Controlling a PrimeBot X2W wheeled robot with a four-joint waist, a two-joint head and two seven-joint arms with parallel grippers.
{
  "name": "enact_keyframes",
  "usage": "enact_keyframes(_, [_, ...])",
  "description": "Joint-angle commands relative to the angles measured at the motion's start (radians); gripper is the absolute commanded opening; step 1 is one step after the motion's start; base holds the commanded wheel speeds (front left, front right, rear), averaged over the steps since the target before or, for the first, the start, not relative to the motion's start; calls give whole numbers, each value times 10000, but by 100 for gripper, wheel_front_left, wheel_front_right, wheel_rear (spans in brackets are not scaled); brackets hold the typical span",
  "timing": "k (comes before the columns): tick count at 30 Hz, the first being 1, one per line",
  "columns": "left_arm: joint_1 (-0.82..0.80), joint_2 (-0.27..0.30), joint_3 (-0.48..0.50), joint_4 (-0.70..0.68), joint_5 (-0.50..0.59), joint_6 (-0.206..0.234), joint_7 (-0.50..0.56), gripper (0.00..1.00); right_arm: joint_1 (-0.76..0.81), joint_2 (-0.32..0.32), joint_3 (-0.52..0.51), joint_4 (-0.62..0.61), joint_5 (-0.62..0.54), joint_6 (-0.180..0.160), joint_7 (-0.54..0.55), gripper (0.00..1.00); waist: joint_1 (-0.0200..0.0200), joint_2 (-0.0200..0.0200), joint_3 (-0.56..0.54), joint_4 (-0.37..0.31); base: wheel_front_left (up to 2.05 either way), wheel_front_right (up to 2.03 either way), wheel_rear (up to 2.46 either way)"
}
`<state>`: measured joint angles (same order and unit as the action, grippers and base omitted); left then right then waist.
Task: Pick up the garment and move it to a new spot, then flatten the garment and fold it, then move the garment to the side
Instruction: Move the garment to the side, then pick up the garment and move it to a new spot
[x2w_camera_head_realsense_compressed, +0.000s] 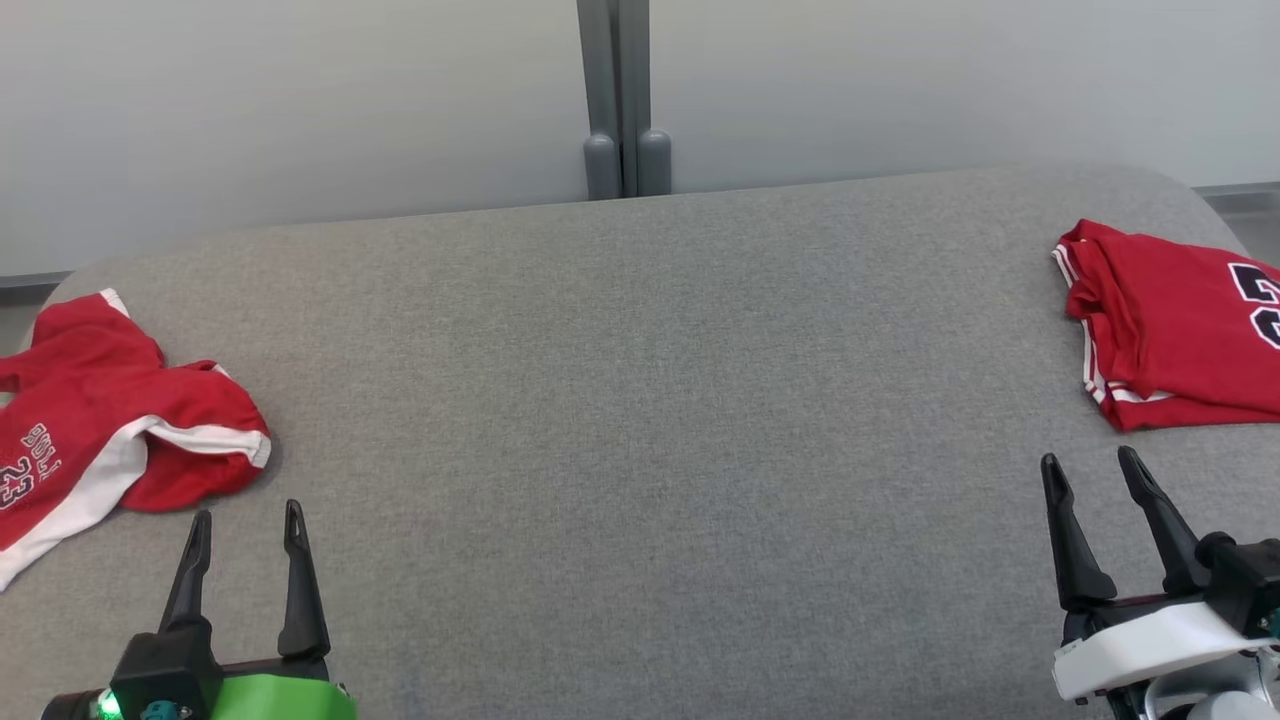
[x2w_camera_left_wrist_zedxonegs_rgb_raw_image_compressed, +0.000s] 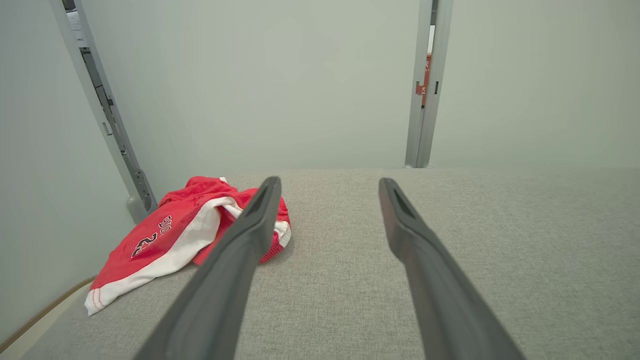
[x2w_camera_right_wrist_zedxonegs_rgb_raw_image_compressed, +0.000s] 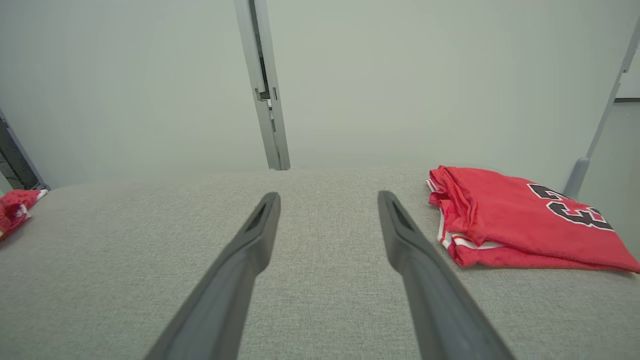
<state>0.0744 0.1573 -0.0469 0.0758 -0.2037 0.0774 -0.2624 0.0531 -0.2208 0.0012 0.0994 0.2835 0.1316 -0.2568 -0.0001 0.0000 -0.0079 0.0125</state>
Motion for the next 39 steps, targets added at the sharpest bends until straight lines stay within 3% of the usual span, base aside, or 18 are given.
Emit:
enact_keyframes(1, [164,36,39,53,-109,-71,-28,100,159,102,-73,-98,-55,-20,-8,100,1,0,-86,99,0,0,0])
enact_keyframes(16, [23,7,155,361,9,-374,-27,100,657,652,-470,-462,-295,-18,78,100,1,0,-233,323,0,0,0])
enact_keyframes(39, [-211,-33,151,651,64,-515,-29,100,700,675,-485,-573,-383,-18,330,100,1,0,-161,372,0,0,0])
